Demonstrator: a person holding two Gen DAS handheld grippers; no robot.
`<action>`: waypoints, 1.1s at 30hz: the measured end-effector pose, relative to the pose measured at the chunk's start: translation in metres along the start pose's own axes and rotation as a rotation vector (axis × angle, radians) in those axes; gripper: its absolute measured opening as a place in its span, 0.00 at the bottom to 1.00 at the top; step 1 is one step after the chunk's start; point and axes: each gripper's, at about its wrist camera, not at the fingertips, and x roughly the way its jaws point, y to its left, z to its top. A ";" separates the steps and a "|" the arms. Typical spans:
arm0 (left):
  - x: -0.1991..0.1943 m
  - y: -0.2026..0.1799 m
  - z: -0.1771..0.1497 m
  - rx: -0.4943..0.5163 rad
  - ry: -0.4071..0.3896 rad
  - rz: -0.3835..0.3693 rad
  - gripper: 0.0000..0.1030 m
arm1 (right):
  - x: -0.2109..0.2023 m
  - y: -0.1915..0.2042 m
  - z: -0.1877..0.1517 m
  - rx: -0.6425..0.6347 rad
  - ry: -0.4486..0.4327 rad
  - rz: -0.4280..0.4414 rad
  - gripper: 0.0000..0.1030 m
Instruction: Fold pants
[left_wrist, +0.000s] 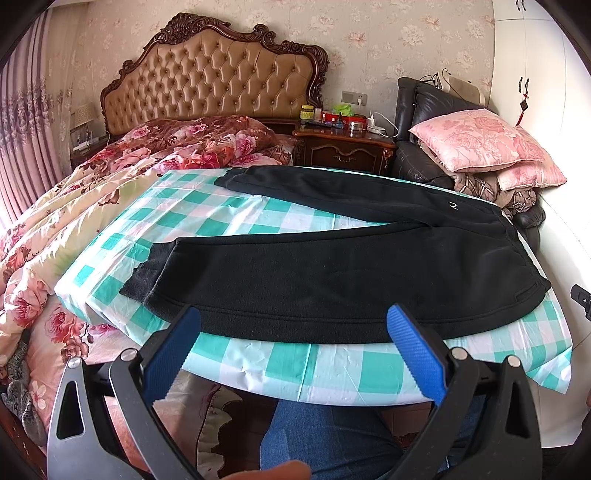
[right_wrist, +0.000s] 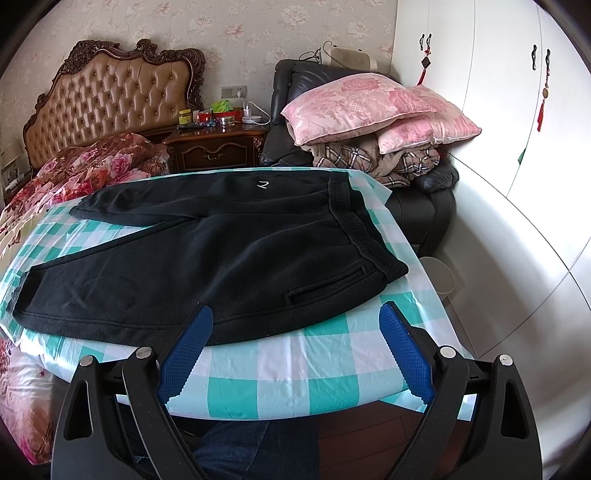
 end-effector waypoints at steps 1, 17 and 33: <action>0.000 0.000 0.000 -0.001 0.000 0.000 0.98 | 0.001 -0.001 0.000 0.001 0.000 0.000 0.86; -0.001 0.001 -0.001 0.000 0.001 0.000 0.98 | 0.000 -0.001 0.001 0.000 0.000 0.000 0.86; 0.006 -0.002 -0.008 -0.001 0.008 -0.003 0.98 | 0.000 -0.001 0.001 0.000 0.000 0.000 0.86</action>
